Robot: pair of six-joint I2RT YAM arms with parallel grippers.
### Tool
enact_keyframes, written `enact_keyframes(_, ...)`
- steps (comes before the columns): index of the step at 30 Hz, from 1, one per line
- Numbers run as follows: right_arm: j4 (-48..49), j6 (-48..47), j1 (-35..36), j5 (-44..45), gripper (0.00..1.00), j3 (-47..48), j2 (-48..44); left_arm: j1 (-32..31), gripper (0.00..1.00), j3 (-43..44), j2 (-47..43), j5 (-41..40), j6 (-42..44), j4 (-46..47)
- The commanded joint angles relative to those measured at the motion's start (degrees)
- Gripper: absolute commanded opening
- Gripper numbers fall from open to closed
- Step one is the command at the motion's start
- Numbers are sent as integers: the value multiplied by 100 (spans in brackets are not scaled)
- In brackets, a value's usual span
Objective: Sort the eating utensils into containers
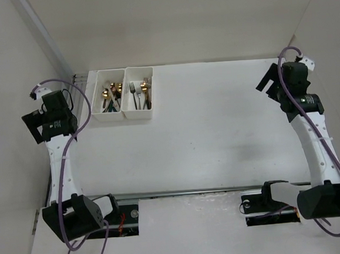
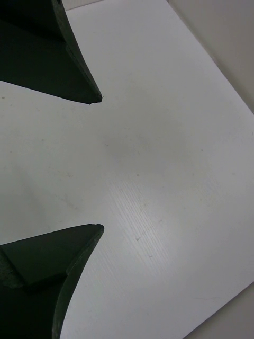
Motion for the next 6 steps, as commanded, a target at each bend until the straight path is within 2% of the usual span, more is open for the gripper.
enact_keyframes(1, 205, -313, 27, -266, 100, 187, -215, 53, 100, 14, -362, 3, -111, 74)
enact_keyframes(6, 511, -437, 27, -398, 100, 3, -549, 106, 100, -152, -653, 195, -111, 74)
